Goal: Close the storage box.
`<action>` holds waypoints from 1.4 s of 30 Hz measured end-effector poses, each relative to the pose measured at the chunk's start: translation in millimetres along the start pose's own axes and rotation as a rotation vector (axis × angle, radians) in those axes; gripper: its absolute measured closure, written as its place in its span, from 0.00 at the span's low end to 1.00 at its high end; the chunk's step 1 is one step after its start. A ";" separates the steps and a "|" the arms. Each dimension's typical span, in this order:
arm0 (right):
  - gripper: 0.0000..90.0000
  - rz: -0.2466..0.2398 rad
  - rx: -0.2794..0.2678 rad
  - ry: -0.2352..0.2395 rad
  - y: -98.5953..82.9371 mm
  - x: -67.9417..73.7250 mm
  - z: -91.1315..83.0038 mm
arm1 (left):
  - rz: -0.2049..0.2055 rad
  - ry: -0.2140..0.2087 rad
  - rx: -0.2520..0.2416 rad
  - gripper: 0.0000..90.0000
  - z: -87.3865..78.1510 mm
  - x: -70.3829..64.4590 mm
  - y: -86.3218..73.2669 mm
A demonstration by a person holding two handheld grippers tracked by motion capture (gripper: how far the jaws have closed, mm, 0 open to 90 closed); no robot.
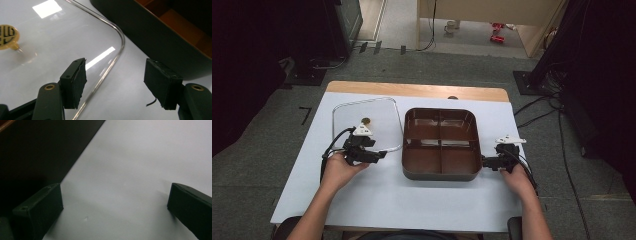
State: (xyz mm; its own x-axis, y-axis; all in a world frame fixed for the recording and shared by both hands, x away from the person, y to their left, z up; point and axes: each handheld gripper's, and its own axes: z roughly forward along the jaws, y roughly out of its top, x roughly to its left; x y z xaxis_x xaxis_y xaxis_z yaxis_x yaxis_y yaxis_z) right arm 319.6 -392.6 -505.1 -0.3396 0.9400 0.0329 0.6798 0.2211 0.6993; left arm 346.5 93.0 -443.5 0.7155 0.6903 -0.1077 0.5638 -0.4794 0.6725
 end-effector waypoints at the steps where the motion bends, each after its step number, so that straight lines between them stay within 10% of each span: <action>1: 0.00 0.000 0.000 0.000 0.0 0.0 0.0 | 0.001 0.001 -0.002 0.38 -0.1 2.0 0.6; 42: 0.00 0.001 -0.001 0.000 0.0 0.1 0.1 | -0.049 0.116 -0.049 0.38 18.7 87.5 37.2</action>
State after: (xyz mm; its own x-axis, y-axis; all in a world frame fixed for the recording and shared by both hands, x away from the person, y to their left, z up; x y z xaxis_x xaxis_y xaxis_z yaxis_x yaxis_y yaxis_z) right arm 319.5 -392.4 -505.2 -0.3389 0.9402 0.0341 0.6799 0.2197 0.6997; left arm 437.8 125.4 -441.7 0.6332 0.7718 -0.0581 0.5742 -0.4181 0.7039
